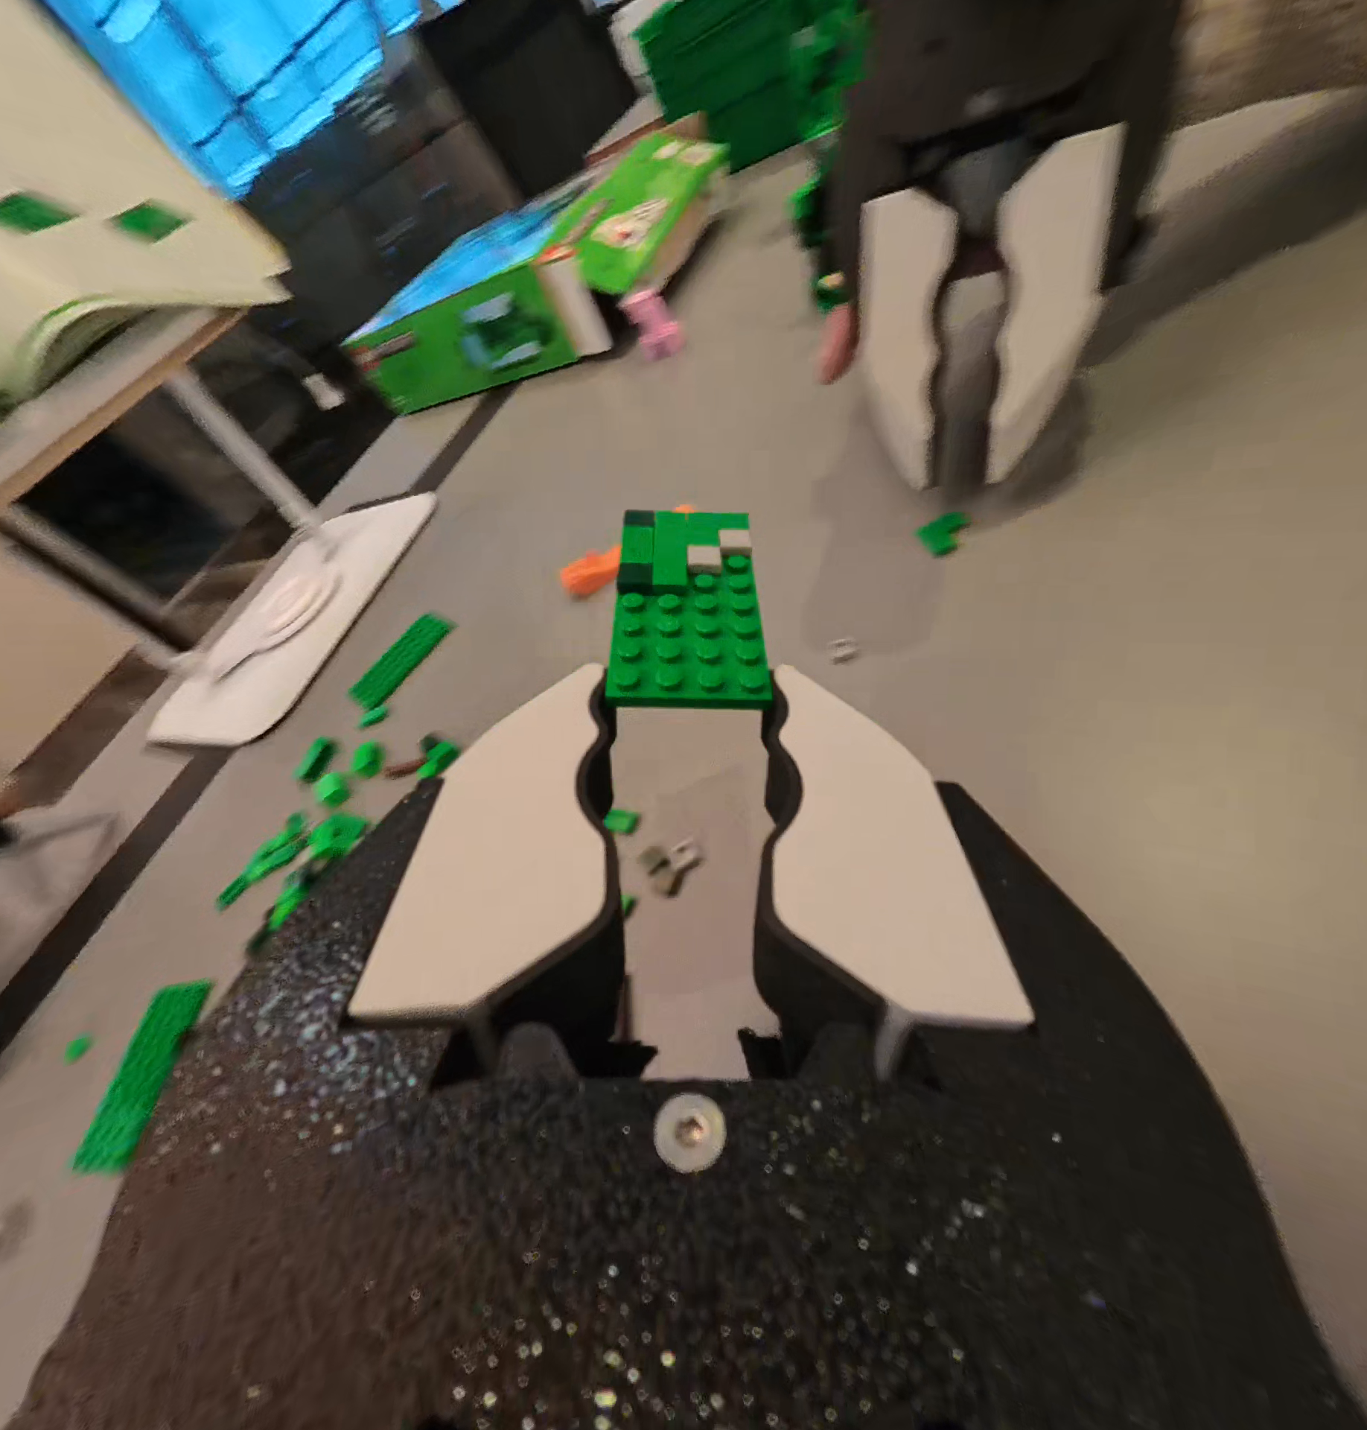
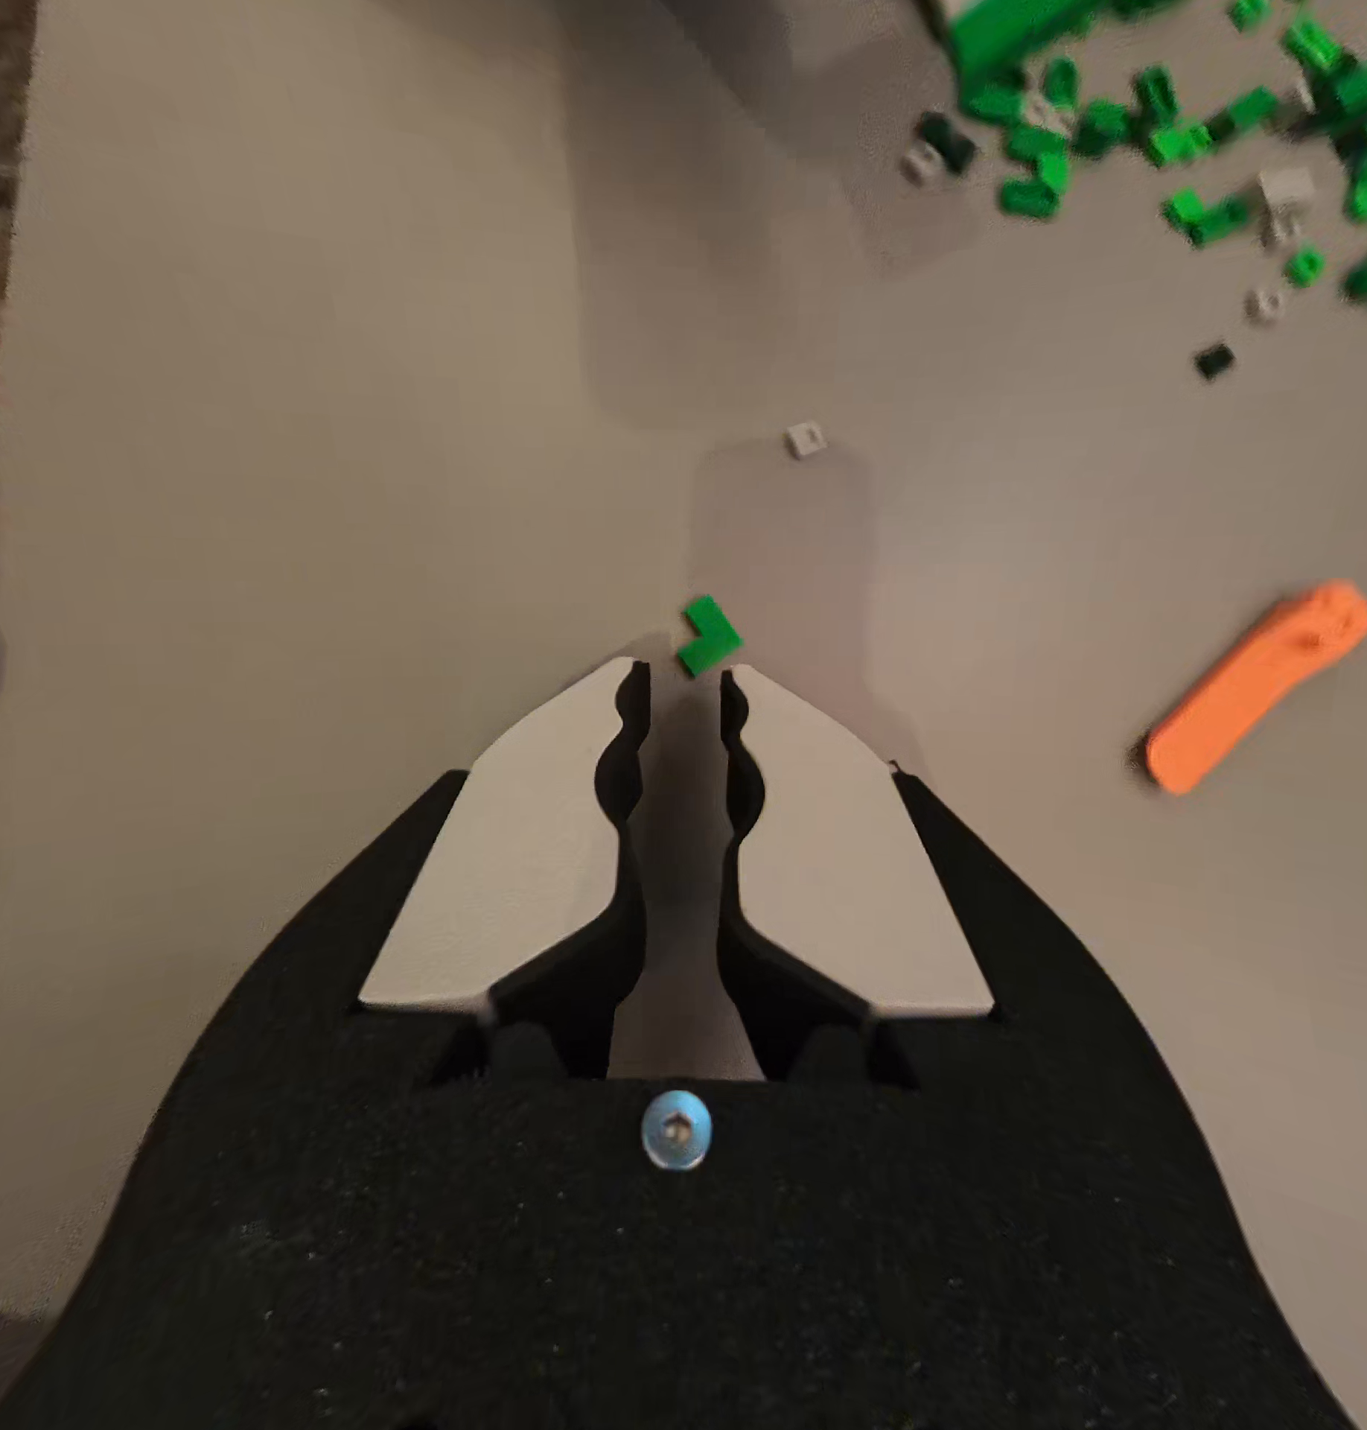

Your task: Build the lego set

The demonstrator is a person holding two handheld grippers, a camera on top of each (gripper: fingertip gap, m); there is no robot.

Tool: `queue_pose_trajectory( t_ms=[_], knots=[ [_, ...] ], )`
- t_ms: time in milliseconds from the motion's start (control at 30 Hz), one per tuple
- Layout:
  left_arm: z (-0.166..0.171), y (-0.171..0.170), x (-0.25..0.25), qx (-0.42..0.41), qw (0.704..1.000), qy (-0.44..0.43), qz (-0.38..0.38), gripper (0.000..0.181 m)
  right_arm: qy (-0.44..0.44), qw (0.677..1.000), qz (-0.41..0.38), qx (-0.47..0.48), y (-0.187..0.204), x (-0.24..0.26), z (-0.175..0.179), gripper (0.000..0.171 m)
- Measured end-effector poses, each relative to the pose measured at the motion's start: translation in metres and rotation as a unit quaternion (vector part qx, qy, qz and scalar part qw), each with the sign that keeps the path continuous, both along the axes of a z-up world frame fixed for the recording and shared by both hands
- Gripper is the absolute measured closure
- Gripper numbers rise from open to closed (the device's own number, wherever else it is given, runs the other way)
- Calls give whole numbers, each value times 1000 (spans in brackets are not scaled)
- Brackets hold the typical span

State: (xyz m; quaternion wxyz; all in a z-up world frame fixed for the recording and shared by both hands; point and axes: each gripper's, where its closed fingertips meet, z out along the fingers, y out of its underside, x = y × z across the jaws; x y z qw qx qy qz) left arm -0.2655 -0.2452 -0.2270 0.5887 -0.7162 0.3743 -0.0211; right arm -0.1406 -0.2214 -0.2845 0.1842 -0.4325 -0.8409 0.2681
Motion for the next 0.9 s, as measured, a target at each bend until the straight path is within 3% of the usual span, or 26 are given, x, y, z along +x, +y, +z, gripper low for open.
queue_pose_trajectory(
  t_ms=[100, 267, 533, 767, 900],
  knots=[
    [-9, -11, 20, -39, 997, -7, -63, 146, 23, 996, 84, 22, -3, -4, 3, 153],
    [-17, -12, 23, -58, 996, 4, -70, 146, -35, 997, 68, -18, 3, -10, -4, 151],
    [-17, -13, 24, -63, 996, 5, -69, 146, -94, 994, -49, 2, 10, -10, -1, 153],
    [-20, -13, 25, -70, 995, 10, -72, 146, -89, 995, -37, 34, 8, -6, -13, 153],
    [-21, -13, 24, -71, 995, 12, -68, 146, -73, 997, -1, -33, -16, -7, -4, 155]
  ],
)
